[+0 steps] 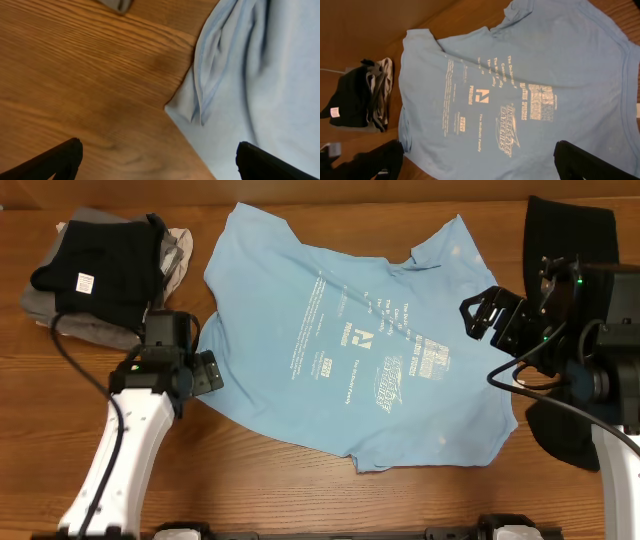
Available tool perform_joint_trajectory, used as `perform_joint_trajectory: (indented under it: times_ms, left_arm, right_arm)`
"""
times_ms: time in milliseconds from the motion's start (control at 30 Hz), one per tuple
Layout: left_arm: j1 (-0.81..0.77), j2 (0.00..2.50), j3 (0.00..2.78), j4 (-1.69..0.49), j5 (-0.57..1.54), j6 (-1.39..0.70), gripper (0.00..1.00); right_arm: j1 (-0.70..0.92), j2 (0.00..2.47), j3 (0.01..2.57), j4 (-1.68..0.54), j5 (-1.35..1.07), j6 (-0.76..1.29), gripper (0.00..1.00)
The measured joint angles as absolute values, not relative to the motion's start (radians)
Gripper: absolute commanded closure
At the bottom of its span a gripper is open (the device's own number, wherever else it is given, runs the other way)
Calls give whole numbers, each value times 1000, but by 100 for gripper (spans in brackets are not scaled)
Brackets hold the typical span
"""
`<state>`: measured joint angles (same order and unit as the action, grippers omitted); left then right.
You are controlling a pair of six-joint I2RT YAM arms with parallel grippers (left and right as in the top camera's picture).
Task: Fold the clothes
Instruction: 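Grasp the T-shirt's left side edge with the left gripper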
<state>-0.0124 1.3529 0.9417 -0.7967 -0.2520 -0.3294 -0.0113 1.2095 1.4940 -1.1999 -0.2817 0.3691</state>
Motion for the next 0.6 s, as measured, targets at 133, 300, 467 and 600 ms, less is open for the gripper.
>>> perform_joint_trajectory:
  times_ms: [133,300,467,600]
  left_arm:
    - [-11,1456,931,-724,-252,-311,10]
    - [-11,1584,930,-641,-251,-291,27]
    - [-11,1672,928,-612,-232,-220,39]
    - [-11,1684,927,-597,-220,-176,47]
  right_arm:
    - [-11,1210,1494,-1207,-286,369,0]
    - [-10,1217,1494,-1223,-289,369,0]
    - [-10,1246,1494,-1230,-290,369,0]
    - [-10,1282,1494,-1231,-290,369,0]
